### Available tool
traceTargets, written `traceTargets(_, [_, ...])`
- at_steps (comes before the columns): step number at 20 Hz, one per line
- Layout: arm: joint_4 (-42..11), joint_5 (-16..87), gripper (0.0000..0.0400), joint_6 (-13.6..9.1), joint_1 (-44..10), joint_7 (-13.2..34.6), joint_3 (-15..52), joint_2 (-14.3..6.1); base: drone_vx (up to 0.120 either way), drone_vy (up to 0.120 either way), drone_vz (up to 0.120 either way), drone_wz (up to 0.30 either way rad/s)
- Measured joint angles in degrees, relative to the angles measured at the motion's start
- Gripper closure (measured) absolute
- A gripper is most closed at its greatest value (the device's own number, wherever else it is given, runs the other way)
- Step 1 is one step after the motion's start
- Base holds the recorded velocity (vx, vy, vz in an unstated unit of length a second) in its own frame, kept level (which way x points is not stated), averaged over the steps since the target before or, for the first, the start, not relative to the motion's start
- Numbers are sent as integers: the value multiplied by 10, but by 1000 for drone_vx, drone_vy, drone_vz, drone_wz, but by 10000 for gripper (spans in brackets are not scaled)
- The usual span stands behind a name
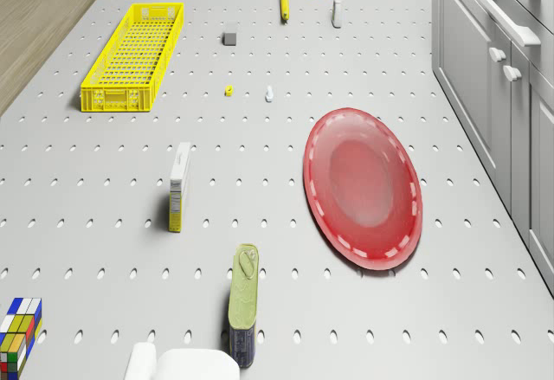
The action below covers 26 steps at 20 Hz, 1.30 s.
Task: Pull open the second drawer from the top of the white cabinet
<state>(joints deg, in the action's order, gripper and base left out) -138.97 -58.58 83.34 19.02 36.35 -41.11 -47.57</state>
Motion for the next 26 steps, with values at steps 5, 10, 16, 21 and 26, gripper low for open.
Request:
traceTargets(5, [-4, 5, 100, 15, 20, 6, -12, -13, 120, -120, 0, 0])
traceTargets(10, [-6, 13, 100, 29, 38, 13, -21, -27, 120, -120, 0, 0])
traceTargets(16, [-9, 24, 100, 45, 57, 22, -31, -42, 120, -120, 0, 0])
traceTargets(21, [-11, 32, 100, 58, 73, 29, -38, -54, 120, -80, 0, 0])
traceTargets(26, [-12, 41, 100, 70, 87, 36, -44, -66, 120, -72, 0, 0])
